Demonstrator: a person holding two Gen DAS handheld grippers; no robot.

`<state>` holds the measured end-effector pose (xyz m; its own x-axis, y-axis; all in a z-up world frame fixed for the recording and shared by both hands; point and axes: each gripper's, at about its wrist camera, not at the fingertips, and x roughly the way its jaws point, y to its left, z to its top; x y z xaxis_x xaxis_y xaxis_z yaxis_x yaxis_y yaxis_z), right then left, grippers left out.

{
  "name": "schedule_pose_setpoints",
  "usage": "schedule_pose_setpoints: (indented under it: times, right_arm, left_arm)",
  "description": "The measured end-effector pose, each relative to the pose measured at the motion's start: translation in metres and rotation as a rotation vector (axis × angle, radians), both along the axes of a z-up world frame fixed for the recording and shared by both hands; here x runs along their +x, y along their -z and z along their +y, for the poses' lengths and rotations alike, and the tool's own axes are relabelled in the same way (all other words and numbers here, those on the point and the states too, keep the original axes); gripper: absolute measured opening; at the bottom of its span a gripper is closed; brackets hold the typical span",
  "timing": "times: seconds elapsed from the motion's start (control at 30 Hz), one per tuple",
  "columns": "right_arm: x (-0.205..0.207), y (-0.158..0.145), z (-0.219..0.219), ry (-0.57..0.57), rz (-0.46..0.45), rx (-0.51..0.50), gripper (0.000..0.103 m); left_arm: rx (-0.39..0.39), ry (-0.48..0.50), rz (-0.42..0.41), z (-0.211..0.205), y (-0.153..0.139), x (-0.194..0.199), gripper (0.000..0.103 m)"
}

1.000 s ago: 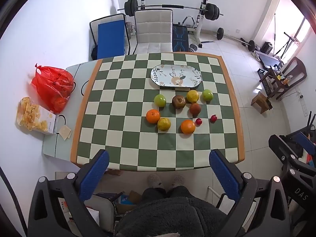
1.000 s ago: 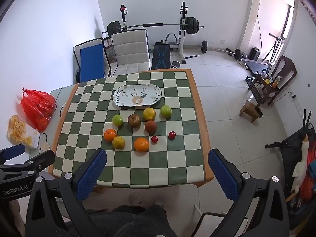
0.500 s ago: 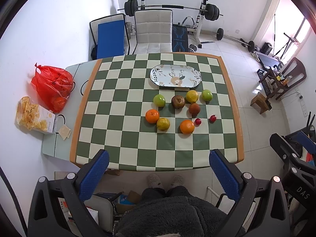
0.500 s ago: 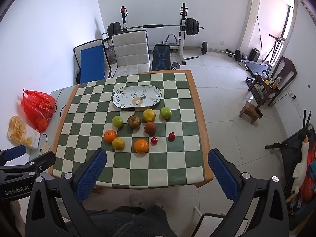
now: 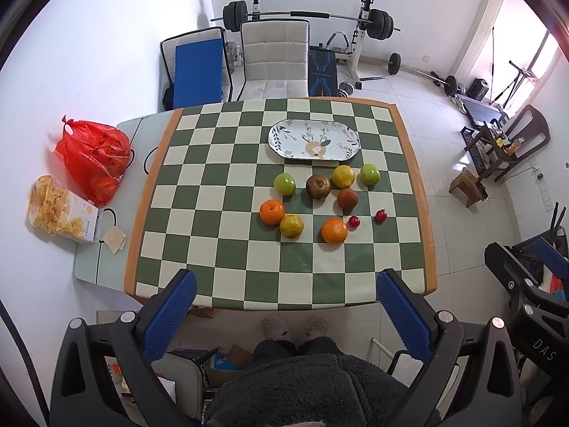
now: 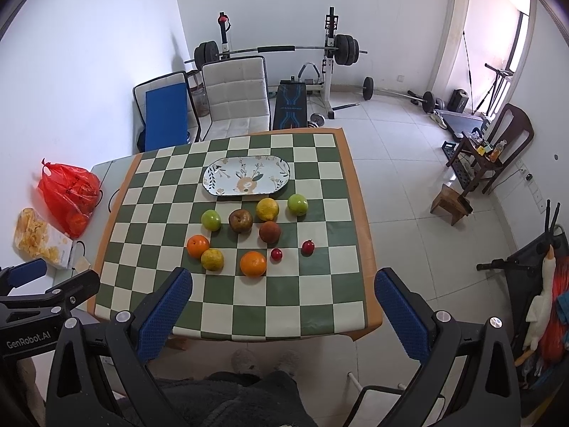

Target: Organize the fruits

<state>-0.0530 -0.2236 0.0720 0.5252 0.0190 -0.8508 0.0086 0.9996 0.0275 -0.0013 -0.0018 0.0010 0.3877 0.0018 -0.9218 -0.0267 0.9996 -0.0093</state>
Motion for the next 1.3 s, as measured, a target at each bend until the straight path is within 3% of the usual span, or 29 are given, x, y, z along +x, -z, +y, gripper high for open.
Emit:
schedule_pose_setpoints:
  times: [0.6, 1.3]
  right_arm:
    - [0.0, -0.008, -0.005, 0.004, -0.008, -0.003, 0.103]
    - [-0.002, -0.009, -0.005, 0.003, -0.013, -0.001, 0.103]
  left_arm:
    - [-0.002, -0.003, -0.011, -0.011, -0.019, 0.013, 0.103]
    - [-0.004, -0.005, -0.017, -0.01, -0.018, 0.011, 0.103]
